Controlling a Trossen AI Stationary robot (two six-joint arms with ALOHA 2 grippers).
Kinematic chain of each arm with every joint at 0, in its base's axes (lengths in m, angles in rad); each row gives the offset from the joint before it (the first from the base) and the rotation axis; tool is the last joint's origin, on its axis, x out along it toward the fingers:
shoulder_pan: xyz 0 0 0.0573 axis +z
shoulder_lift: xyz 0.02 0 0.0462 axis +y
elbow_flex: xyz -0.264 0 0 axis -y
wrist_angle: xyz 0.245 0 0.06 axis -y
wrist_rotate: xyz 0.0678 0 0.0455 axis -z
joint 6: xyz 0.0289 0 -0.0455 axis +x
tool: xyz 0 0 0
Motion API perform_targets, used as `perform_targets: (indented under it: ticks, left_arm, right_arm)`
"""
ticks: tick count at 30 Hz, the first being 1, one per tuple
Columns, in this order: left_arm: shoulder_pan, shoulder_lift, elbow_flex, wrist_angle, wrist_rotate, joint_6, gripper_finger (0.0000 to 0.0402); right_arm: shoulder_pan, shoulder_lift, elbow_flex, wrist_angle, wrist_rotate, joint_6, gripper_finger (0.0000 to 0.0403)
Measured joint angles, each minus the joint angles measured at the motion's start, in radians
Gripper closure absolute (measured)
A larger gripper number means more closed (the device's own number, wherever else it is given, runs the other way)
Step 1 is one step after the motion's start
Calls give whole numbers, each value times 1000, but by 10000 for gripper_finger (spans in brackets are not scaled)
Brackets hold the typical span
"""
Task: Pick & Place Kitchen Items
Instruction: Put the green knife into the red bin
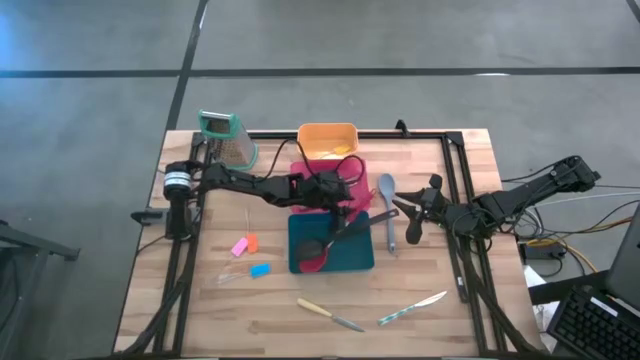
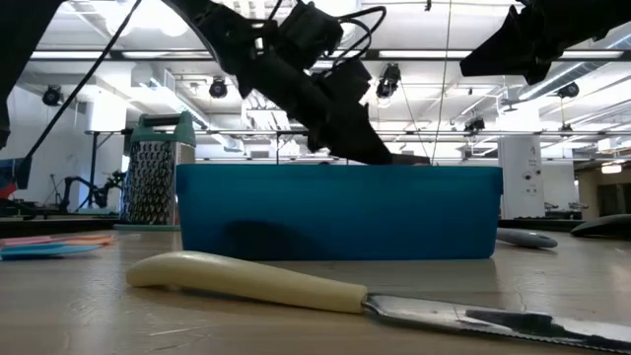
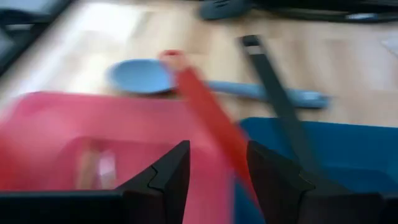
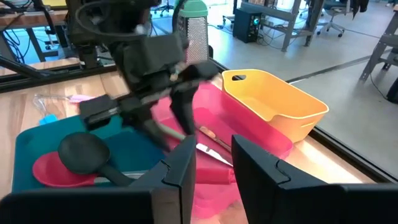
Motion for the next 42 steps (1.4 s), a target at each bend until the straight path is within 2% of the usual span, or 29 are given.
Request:
perform_targets:
  ticks: [5, 10, 16, 24, 29, 32, 35, 38, 42]
  left_arm:
    - [0, -71, 64, -208, -225, 19, 239]
    - [-30, -180, 127, -416, -244, 4, 239]
    - [-109, -344, 137, -494, -246, -49, 239]
    - [-310, -538, 97, -518, -252, -54, 239]
    - [-450, -611, 32, -516, -346, -53, 239]
    - [-518, -634, -13, -506, -450, -42, 239]
    - [-564, -643, -53, -490, -547, -39, 239]
    - [-586, -645, -95, -468, -594, -24, 239]
    - [-588, -645, -138, -459, -595, -2, 239]
  right_arm:
    - [0, 2, -4, 0, -1, 2, 301]
    - [1, 14, -6, 40, -21, 3, 303]
    - [3, 43, -5, 202, -208, -70, 327]
    - [6, 129, -4, 437, -469, -243, 355]
    - [9, 202, 18, 522, -640, -350, 363]
    - [25, 254, 69, 474, -668, -415, 364]
    - [50, 316, 148, 325, -668, -456, 362]
    - [75, 390, 251, 116, -648, -403, 365]
    - [133, 510, 382, -180, -646, -260, 375]
